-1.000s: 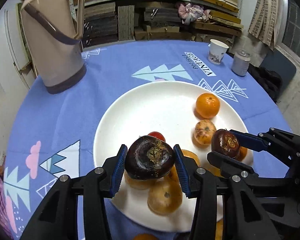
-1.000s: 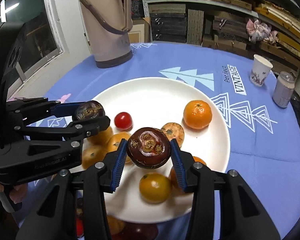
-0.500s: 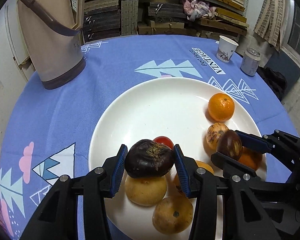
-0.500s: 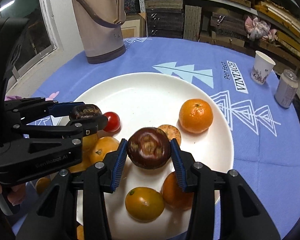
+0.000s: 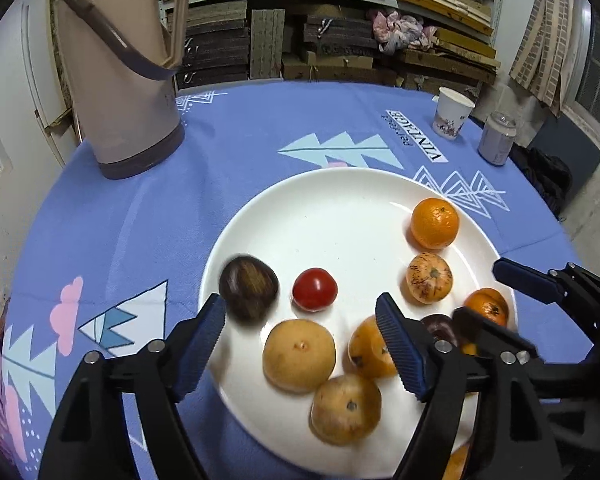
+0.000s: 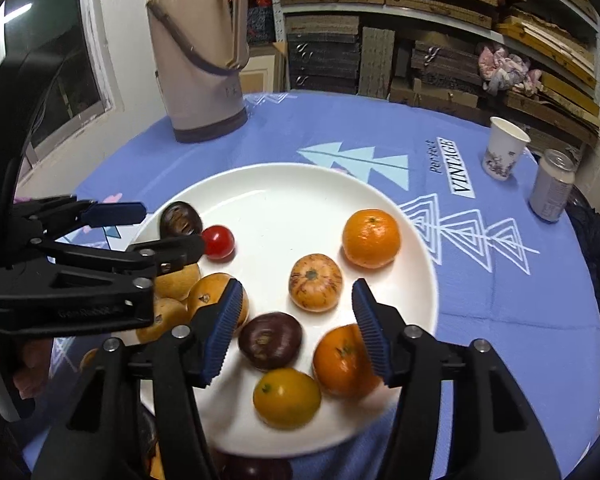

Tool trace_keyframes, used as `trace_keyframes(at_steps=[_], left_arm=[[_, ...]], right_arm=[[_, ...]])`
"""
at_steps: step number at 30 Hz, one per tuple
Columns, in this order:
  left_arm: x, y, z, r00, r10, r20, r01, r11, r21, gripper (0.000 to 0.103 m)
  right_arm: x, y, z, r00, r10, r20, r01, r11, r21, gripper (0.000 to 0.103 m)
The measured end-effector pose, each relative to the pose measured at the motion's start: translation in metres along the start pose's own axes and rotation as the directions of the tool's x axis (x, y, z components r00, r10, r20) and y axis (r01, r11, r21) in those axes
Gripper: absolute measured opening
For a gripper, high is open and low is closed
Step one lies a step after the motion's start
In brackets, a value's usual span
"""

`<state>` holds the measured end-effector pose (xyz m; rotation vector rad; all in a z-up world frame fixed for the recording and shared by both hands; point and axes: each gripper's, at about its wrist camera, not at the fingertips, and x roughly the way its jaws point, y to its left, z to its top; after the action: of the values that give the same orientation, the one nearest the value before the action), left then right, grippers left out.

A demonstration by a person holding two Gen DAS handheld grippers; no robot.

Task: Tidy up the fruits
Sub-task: 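Withdraw both grippers from the plate toward the fruit pile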

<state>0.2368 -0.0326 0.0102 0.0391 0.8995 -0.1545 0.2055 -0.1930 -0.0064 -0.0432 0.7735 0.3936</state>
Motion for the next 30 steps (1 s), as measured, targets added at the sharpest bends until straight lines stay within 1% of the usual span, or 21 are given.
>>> trace_keyframes(at_steps=[2, 4, 7, 9, 10, 13, 21, 25, 30], left_arm=[[-0.005, 0.003, -0.003, 1.000, -0.007, -0.004, 0.007, 1.000, -0.017, 0.080], [-0.010, 0.005, -0.008, 1.000, -0.010, -0.009, 0.009, 1.000, -0.029, 0.080], [-0.021, 0.006, -0.014, 1.000, 0.002, -0.003, -0.002, 0.999, -0.032, 0.080], [-0.030, 0.008, -0.019, 1.000, 0.005, 0.004, -0.005, 0.999, -0.036, 0.082], [-0.034, 0.009, -0.022, 1.000, 0.008, 0.007, -0.007, 0.999, -0.039, 0.084], [-0.048, 0.010, -0.031, 1.000, 0.015, 0.018, -0.014, 0.999, -0.043, 0.084], [-0.071, 0.005, -0.058, 1.000, 0.016, 0.026, -0.015, 0.999, -0.033, 0.084], [-0.078, 0.006, -0.075, 1.000, 0.012, 0.015, -0.012, 0.999, -0.042, 0.084], [-0.084, 0.004, -0.094, 1.000, 0.017, 0.001, -0.017, 0.999, -0.034, 0.085]], right_arm=[[-0.010, -0.002, -0.002, 1.000, 0.008, 0.012, -0.008, 1.000, 0.014, 0.059], [-0.019, -0.005, -0.006, 1.000, -0.002, 0.023, 0.001, 1.000, 0.025, 0.060], [-0.035, -0.013, -0.014, 0.999, 0.002, 0.034, -0.004, 0.998, 0.065, 0.064], [-0.045, -0.016, -0.021, 0.999, 0.006, 0.036, -0.009, 0.996, 0.085, 0.066], [-0.049, -0.017, -0.025, 0.999, 0.006, 0.036, -0.009, 0.996, 0.088, 0.066], [-0.060, -0.014, -0.037, 0.999, 0.000, 0.032, -0.003, 0.996, 0.086, 0.066], [-0.081, 0.001, -0.071, 1.000, 0.012, 0.018, -0.013, 0.997, 0.077, 0.067], [-0.093, 0.013, -0.088, 1.000, 0.023, 0.016, -0.024, 0.998, 0.060, 0.069], [-0.098, 0.034, -0.111, 0.999, 0.050, -0.018, -0.050, 0.999, 0.019, 0.070]])
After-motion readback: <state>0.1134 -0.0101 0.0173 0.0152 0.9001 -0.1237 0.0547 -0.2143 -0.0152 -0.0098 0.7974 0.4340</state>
